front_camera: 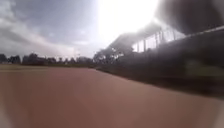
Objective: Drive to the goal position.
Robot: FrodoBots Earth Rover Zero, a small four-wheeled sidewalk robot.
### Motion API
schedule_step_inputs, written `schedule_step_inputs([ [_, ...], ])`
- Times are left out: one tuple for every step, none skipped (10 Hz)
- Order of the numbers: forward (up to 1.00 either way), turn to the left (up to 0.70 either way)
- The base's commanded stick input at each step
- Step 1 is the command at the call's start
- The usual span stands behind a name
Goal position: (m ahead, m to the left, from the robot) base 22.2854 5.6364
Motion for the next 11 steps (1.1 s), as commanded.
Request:
schedule_step_inputs([
  [0.70,0.19],
  [0.70,0.33],
  [0.70,0.35],
  [0.70,0.35],
  [0.70,0.00],
  [0.70,0.00],
  [0.70,0.00],
  [0.70,0.00],
  [0.70,0.00],
  [0.70,0.00],
  [0.70,0.00],
])
